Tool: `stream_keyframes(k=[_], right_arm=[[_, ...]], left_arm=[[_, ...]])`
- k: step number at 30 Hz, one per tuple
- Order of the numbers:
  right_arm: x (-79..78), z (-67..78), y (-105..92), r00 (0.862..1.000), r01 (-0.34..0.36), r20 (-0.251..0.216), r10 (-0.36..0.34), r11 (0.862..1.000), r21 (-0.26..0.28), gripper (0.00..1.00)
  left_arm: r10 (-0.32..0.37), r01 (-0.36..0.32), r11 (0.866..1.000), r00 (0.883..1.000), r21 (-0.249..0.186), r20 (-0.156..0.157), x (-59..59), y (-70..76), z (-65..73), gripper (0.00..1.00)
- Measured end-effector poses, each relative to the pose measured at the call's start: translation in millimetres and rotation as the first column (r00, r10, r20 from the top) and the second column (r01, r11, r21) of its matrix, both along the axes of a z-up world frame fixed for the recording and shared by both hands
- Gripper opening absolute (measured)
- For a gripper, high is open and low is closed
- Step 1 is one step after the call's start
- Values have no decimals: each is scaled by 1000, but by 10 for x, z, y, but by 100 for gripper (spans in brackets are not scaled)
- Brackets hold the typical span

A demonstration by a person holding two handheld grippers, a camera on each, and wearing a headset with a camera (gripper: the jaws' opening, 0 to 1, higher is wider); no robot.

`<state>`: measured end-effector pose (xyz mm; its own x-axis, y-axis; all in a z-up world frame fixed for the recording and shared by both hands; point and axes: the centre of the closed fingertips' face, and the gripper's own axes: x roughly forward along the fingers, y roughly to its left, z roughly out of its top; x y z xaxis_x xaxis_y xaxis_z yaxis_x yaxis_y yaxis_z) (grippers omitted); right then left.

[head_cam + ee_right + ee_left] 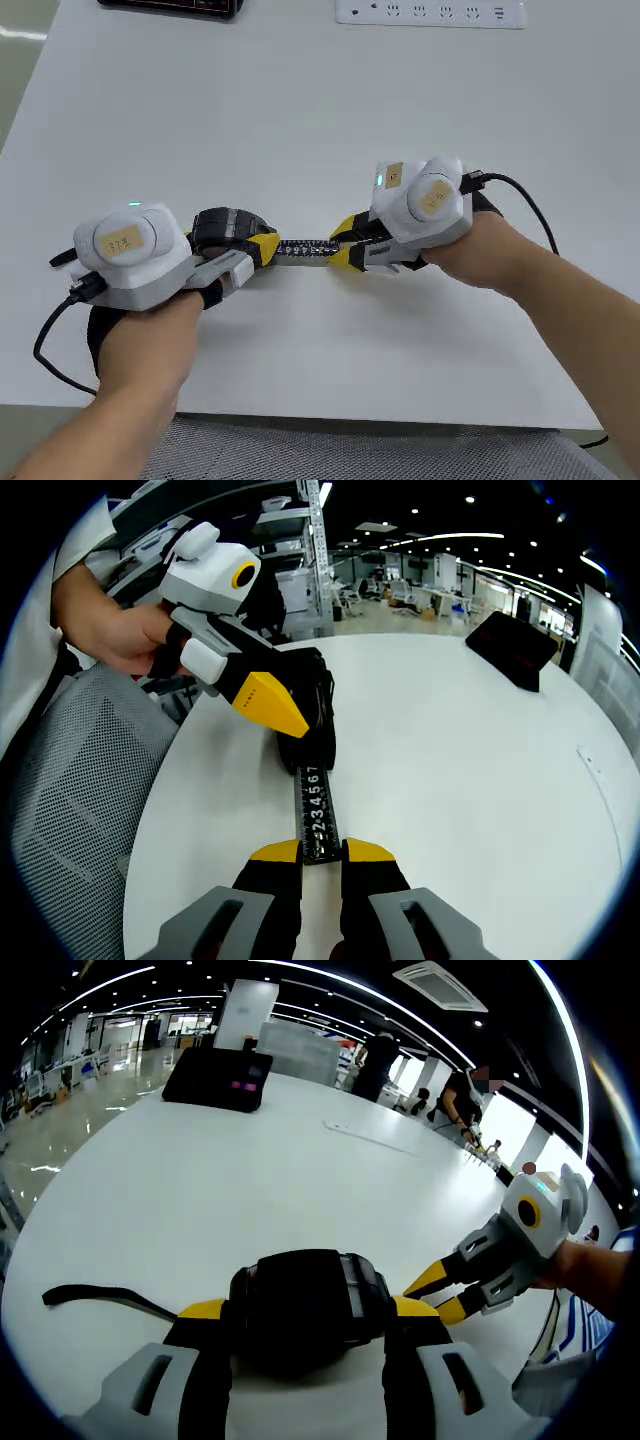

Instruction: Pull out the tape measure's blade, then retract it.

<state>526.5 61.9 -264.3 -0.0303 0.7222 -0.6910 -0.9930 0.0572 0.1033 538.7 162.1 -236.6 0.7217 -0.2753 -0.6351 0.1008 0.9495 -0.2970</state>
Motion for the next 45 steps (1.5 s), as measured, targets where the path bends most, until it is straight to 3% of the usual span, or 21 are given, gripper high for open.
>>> stream_keyframes(k=[17, 45], right_arm=[[-26, 1, 321, 1000, -17, -5, 17, 999, 36, 11], [-44, -7, 508, 1000, -12, -7, 12, 997, 71, 11]], left_arm=[[1, -1, 1000, 1000, -6, 3, 1, 3, 1, 57], [5, -5, 1000, 1000, -4, 12, -6, -11, 3, 57]])
